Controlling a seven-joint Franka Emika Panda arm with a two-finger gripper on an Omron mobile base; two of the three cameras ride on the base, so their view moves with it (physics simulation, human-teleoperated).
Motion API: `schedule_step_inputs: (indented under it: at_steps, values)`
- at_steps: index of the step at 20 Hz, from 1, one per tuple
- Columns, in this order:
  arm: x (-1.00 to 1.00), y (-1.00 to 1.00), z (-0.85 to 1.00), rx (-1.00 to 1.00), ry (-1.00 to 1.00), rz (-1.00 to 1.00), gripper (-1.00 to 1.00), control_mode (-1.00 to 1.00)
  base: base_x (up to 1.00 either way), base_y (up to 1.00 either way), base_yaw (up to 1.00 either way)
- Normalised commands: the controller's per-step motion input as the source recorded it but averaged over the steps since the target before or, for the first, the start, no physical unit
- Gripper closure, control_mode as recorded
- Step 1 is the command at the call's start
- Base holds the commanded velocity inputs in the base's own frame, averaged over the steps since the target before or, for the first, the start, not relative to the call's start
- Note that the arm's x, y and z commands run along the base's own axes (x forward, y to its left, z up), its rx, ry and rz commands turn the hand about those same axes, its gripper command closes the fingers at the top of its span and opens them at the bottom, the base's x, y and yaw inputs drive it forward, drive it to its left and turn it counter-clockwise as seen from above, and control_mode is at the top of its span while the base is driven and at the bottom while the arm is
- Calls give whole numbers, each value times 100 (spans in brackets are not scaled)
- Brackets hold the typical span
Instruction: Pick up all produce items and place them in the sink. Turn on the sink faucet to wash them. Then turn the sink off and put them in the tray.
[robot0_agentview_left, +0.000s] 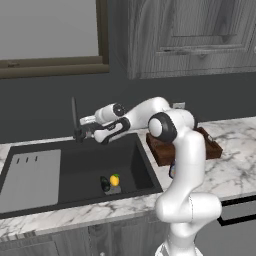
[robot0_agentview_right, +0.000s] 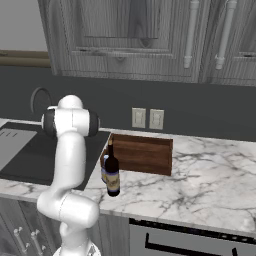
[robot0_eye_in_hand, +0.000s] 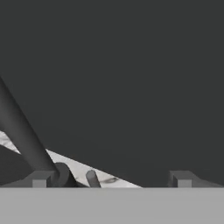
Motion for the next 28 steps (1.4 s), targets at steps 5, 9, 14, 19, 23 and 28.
schedule_step_inputs:
  at_steps: [5,9,14,19,23,28]
  values:
    - [0,8,-5,0,1,0,-100,-100,0,0,0]
    - [0,0,-1,0,0,0,-100,-100,0,0,0]
    - [0,6,-18,0,0,0,-100,-100,0,0,0]
    - [1,8,-5,0,0,0,-100,-100,0,0,0]
    - [3,10,0,0,0,0,-100,-100,0,0,0]
    - [2,12,-10,0,0,0,-100,-100,0,0,0]
